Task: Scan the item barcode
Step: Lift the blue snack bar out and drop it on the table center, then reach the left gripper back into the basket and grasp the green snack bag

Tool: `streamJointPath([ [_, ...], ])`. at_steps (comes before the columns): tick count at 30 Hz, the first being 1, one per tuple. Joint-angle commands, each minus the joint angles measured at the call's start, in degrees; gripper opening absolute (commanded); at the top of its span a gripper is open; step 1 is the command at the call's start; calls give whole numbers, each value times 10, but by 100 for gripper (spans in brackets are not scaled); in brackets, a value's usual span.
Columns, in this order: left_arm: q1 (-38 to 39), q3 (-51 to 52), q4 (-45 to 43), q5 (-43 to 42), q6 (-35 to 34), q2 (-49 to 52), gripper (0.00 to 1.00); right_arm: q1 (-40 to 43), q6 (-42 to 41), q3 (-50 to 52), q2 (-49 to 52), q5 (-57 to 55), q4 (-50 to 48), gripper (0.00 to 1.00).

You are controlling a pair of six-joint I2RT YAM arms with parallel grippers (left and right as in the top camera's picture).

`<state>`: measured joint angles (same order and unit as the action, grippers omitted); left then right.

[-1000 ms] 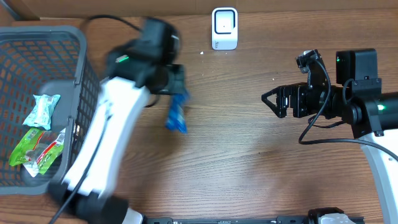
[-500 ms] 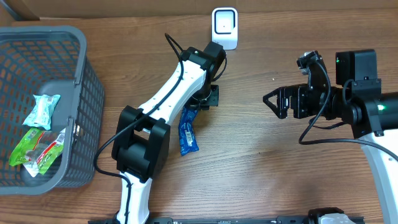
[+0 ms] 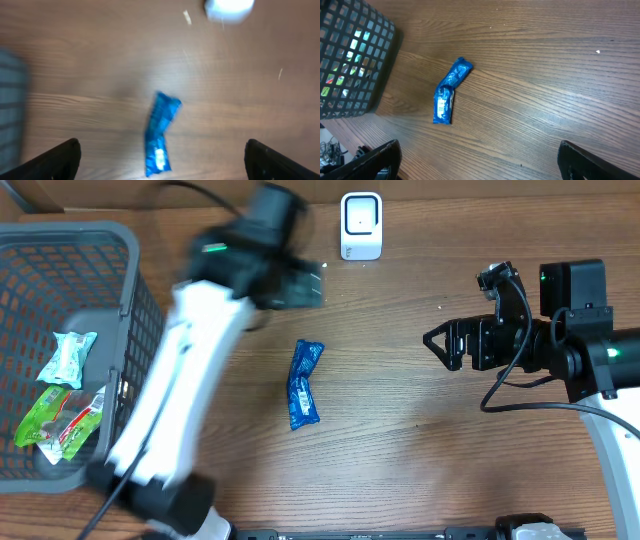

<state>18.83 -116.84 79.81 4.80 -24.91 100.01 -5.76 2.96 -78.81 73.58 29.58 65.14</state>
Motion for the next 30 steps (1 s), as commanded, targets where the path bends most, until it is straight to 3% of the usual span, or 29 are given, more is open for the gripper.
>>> streamJointPath([
  [1,-88,-37,30,33,5,-77,96,-3,-1,-10,1,-1,-3,100],
  [11,-429,-27,139,81,-117,-161,100,-3,-1,-10,1,-1,-2,100],
  [16,-564,57,98,69,-139,-160,98,-3,-1,-10,1,1,-2,100],
  [22,-602,199,-18,61,-138,-156,97,-3,-1,-10,1,1,-3,100],
  [30,-600,315,-125,45,-70,-92,100,-3,-1,-10,1,1,-2,100],
])
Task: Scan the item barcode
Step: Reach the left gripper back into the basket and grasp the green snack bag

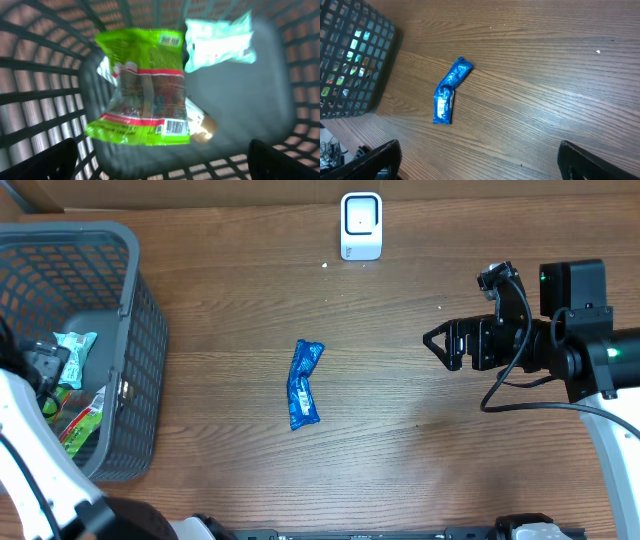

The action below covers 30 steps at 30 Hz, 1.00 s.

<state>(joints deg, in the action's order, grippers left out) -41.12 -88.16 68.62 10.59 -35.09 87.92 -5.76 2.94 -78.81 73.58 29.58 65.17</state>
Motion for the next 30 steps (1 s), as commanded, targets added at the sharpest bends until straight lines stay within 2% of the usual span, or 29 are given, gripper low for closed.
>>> streamJointPath([
  [1,-1,32,-15,-12,32,40,100,-3,-1,-10,1,1,-2,100],
  [4,-1,35,-17,-10,37,86,99,-3,-1,-10,1,1,-1,100],
  [16,-1,35,-30,5,52,212,83,-3,-1,-10,2,1,-1,100],
  [19,-1,37,-34,5,51,216,58,-3,-1,-10,2,1,-1,100],
  [23,-1,37,-38,3,51,216,38,-3,-1,-10,9,1,-1,100],
  [25,-1,37,-38,3,51,216,19,-3,-1,-10,16,1,-1,100],
  [26,-1,37,-37,3,51,216,6,-3,-1,-10,19,1,-1,100],
  [30,-1,37,-35,-12,52,216,4,-3,-1,-10,34,1,1,100],
])
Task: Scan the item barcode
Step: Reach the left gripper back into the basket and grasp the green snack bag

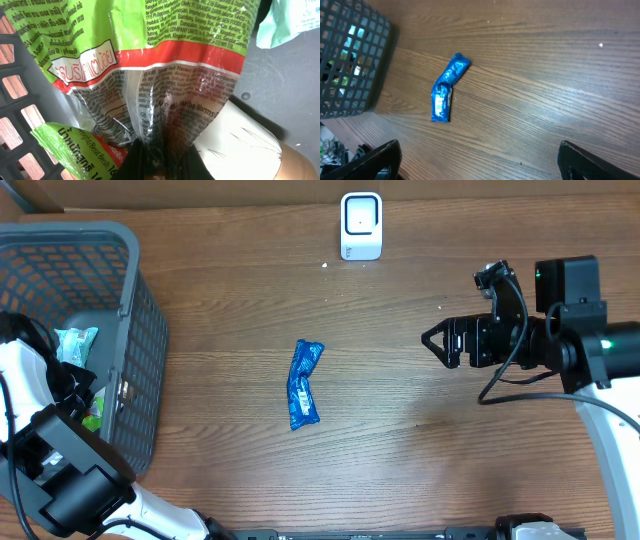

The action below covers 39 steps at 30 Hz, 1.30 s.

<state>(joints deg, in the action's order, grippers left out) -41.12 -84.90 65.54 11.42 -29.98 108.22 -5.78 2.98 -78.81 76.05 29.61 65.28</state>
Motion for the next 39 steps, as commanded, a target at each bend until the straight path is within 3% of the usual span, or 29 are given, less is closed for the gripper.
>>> streamJointPath([
  [1,-1,4,-4,-27,3,12,4,-3,-2,-10,12,0,0,100],
  [8,5,-33,17,-65,17,-23,4,-3,-2,-10,14,0,-5,100],
  [24,80,-69,34,-66,26,-260,4,-3,-2,-10,14,0,-4,100],
  [30,83,-65,30,-53,28,-266,4,-3,-2,-10,14,0,-4,100],
  [31,83,-62,31,-53,28,-261,15,-3,-2,-10,14,0,-4,100],
  [33,83,-57,32,-53,27,-246,57,-3,-2,-10,14,0,-4,100],
  [34,83,-53,32,-53,27,-236,71,-3,-2,-10,14,0,-3,100],
  [35,83,-51,32,-53,27,-225,77,-3,-2,-10,14,0,-2,100],
  [39,83,-45,32,-53,28,-170,80,-3,-2,-10,14,0,0,100],
])
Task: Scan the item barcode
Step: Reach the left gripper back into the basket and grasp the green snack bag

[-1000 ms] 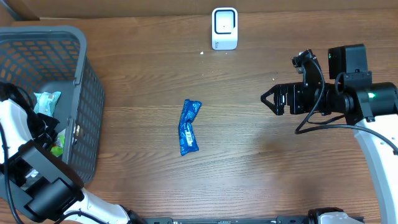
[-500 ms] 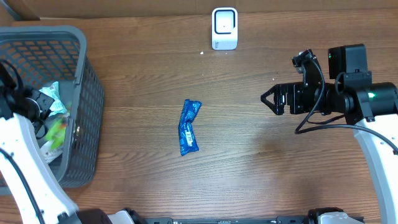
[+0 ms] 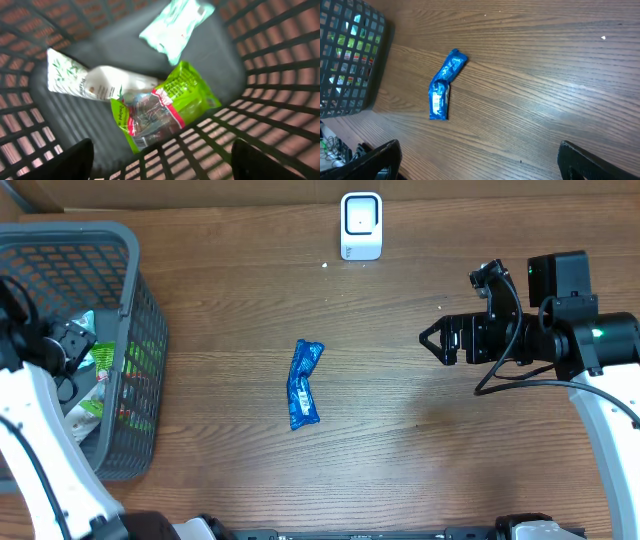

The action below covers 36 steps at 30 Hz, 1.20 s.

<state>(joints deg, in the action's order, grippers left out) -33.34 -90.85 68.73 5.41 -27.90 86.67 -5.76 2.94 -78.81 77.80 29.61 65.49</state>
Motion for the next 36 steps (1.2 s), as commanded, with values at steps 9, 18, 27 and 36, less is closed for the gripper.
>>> streamJointPath([
  [9,29,16,5,3,35,189,74,-3,-1,-10,-3,0,-3,100],
  [18,51,16,2,12,35,251,78,-3,-1,-10,-3,0,-3,100],
  [27,50,18,-2,27,35,285,89,-3,-1,-10,-3,0,-4,100],
  [36,50,18,-7,27,35,327,78,-3,-1,-10,-3,0,-4,100],
])
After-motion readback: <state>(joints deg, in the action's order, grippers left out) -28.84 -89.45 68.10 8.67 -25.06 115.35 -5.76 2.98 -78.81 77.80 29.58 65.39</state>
